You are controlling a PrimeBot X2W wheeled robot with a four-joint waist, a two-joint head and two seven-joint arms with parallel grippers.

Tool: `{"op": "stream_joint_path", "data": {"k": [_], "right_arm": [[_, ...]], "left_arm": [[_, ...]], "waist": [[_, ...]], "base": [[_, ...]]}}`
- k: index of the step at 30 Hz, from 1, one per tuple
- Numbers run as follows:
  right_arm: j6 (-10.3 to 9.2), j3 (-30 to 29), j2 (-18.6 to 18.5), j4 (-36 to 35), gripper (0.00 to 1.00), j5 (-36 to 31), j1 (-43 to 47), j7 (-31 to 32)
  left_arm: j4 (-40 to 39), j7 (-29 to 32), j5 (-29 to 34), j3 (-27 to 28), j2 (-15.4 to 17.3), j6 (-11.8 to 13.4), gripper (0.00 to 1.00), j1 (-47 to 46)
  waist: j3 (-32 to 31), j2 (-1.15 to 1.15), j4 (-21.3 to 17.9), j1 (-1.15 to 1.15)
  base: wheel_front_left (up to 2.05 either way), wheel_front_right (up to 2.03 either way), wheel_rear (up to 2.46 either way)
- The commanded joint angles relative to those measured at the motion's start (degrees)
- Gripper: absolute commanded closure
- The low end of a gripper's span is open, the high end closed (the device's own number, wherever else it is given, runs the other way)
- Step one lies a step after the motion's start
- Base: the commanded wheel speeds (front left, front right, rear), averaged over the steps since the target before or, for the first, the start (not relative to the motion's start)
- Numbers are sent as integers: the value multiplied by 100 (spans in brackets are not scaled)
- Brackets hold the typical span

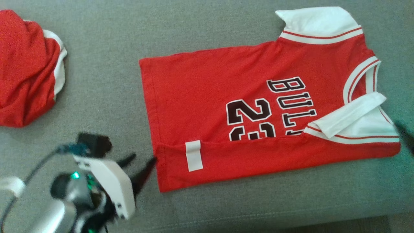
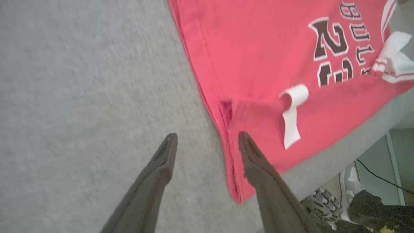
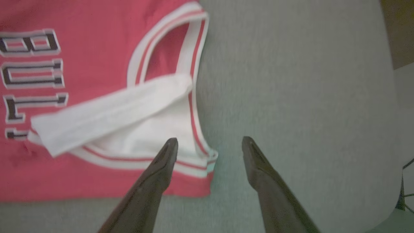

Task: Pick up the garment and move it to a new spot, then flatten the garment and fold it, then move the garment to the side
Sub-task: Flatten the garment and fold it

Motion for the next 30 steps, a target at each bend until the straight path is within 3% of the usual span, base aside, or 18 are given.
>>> {"op": "stream_joint_path", "data": {"k": [1,7,12,16,24,30], "right_arm": [[-4,-127,-209,-302,0,32,-546,-95],[-4,-131,262,125,0,-299,-2255,18],[-4,185,474,1058,0,-772,-3568,-56],[-4,334,612,1876,0,-1070,-4233,-238],[-4,367,655,2958,0,-1374,-4770,-475],[-4,488,624,3355,0,-1311,-4909,-547]], "left_arm": [[-265,-52,95,362,208,52,0,-512],[281,-6,446,311,-73,84,0,-1992],[1295,-27,664,-8,-582,-76,0,-3194],[2043,-64,835,-269,-795,-249,0,-3709],[2650,-172,860,-475,-1003,-496,0,-4054],[2913,-150,877,-555,-1033,-588,0,-4250]], "waist": [[96,0,7,0],[650,0,176,0],[1062,0,379,0],[1202,0,503,0],[1211,0,665,0],[1200,0,696,0]], "base": [[0,0,0],[0,0,0],[0,0,0],[0,0,0],[0,0,0],[0,0,0]]}}
